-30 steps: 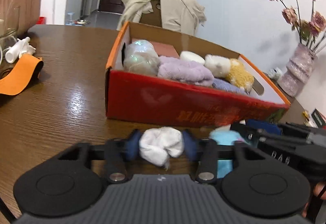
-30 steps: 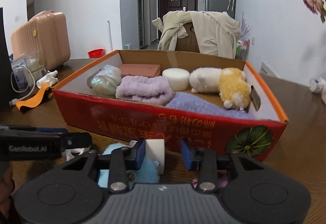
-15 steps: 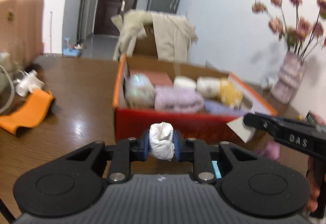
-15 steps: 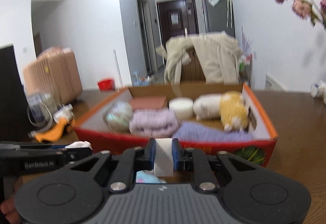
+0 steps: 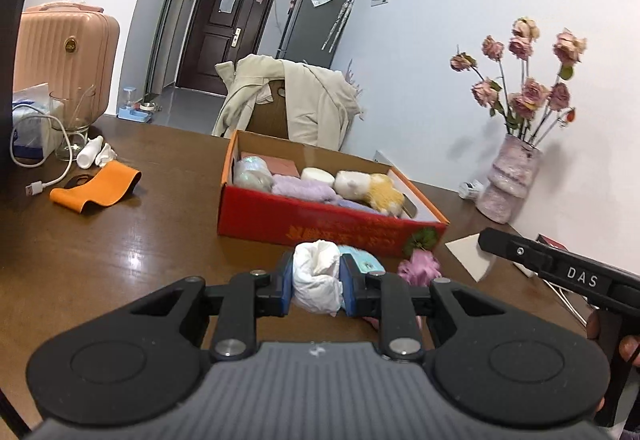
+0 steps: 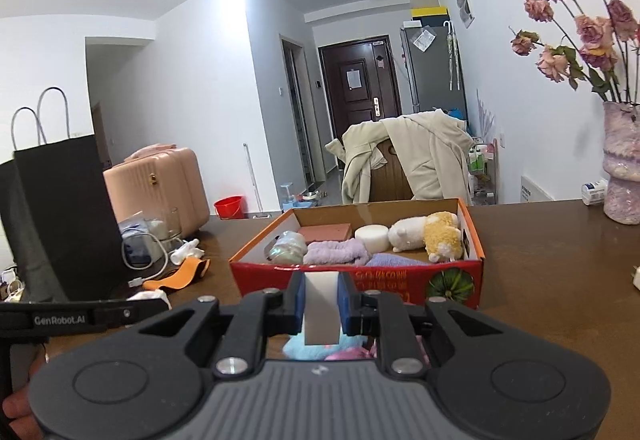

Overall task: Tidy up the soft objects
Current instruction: 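Carry the white cloth into the box and open both tools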

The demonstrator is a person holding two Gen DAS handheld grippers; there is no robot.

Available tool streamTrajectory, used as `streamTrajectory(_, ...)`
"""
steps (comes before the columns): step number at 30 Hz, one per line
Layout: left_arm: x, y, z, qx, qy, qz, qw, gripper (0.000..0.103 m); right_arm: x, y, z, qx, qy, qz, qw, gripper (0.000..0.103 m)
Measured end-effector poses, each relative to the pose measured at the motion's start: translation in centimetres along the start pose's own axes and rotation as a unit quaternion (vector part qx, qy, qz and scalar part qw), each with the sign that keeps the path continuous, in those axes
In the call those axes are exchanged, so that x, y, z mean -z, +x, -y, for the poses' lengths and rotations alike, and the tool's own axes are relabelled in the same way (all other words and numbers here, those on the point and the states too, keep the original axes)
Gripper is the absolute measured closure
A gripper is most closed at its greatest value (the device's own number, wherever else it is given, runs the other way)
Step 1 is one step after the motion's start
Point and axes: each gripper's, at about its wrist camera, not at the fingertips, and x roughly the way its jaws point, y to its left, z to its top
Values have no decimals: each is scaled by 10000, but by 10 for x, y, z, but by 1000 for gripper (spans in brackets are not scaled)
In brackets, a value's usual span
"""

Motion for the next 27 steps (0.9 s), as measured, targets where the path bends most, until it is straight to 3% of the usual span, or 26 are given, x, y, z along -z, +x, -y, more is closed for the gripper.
streamTrajectory(8,0,-14,16,-17,90,145,9999,79,5,-22,5,-53,45,87,9999,86)
streamTrajectory(14,-38,18,38,178,557,215,9981,78,-14,-5,20,-148,-136,85,9998,87)
streamTrajectory(18,-84,71,52,422,772,223,9959,77,-51,31,45,-258,-324,57,9991,86)
streamTrajectory(20,-100,106,62,265,934,157,9952,77,-69,62,63,-241,-276,-84,9993,86)
streamTrajectory(24,-128,190,74,452,930,-357,9940,77,-92,136,100,-316,-34,-635,9975,86)
streamTrajectory(27,-139,252,75,210,959,-568,9935,77,-100,190,121,-201,84,-949,9953,86)
